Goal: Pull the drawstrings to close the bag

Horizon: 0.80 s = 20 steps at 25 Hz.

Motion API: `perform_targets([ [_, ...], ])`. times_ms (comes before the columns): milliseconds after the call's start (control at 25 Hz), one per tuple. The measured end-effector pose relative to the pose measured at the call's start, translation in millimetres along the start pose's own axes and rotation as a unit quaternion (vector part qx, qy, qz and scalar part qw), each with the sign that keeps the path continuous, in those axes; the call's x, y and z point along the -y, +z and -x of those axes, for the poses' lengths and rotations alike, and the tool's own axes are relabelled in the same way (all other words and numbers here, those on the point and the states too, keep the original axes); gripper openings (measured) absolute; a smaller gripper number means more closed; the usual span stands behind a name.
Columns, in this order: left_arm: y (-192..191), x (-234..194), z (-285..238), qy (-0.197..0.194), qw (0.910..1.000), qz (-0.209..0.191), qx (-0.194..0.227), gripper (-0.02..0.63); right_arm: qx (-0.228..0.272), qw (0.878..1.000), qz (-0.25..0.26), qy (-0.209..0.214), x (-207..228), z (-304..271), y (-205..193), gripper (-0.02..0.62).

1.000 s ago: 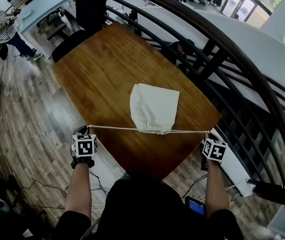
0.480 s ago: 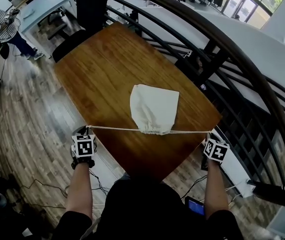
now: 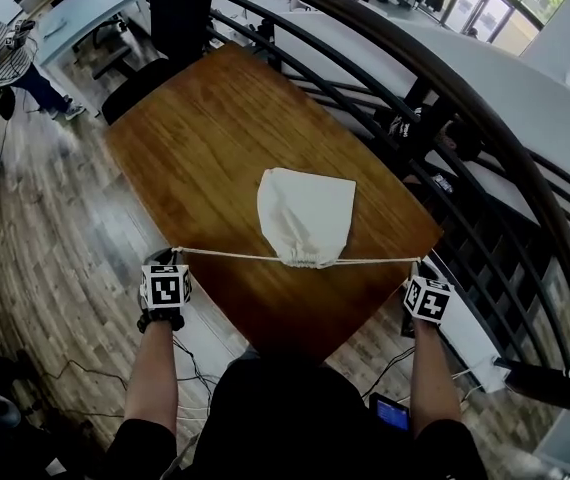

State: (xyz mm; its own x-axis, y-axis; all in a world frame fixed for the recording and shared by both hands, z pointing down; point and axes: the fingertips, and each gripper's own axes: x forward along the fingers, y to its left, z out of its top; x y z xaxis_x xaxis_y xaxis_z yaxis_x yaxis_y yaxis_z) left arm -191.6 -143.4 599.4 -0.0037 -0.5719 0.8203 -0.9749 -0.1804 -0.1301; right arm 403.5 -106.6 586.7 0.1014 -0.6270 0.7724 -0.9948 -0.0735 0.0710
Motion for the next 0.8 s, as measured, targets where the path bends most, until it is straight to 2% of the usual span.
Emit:
perform_targets([
  [120,2.1,8.4,-1.3,-0.004,0.9994,-0.033,0.004,0.048,-0.002,1.0,0.026,-0.003,-5.5,-1.3,0.7,0.044],
  [160,1.1,13.0,-2.4,-0.009,0.9991,-0.041,0.003,0.072,-0.003,0.999,0.034,-0.003,-8.7,-2.0,-0.2,0.048],
  [200,-0.9,18.4,-4.0,-0.016,0.9988,-0.046,0.0,0.155,-0.005,0.999,0.039,0.002,-12.7,-3.0,-1.5,0.063],
  [240,-2.8,24.2,-5.4,-0.024,0.9983,-0.052,-0.003,0.242,-0.008,0.999,0.043,0.01,-17.5,-4.3,-3.4,0.108],
  [320,-4.9,32.5,-5.4,-0.033,0.9973,-0.066,-0.008,0.284,-0.015,0.998,0.048,0.031,-27.7,-6.6,-7.3,0.2],
  [400,-5.2,35.5,-3.6,-0.034,0.9967,-0.073,-0.006,0.285,-0.016,0.998,0.053,0.043,-35.3,-6.3,-8.0,0.252],
  [600,-1.3,41.7,0.8,-0.042,0.996,-0.078,0.008,0.285,-0.018,0.996,0.061,0.064,-43.2,-5.6,-3.9,0.27],
  [720,6.2,53.9,6.4,-0.058,0.994,-0.091,0.02,0.285,-0.036,0.992,0.068,0.098,-54.3,-2.3,-10.0,0.362],
  [800,11.2,57.5,9.2,-0.065,0.9931,-0.093,0.031,0.285,-0.037,0.991,0.074,0.104,-60.3,0.9,-12.4,0.362],
])
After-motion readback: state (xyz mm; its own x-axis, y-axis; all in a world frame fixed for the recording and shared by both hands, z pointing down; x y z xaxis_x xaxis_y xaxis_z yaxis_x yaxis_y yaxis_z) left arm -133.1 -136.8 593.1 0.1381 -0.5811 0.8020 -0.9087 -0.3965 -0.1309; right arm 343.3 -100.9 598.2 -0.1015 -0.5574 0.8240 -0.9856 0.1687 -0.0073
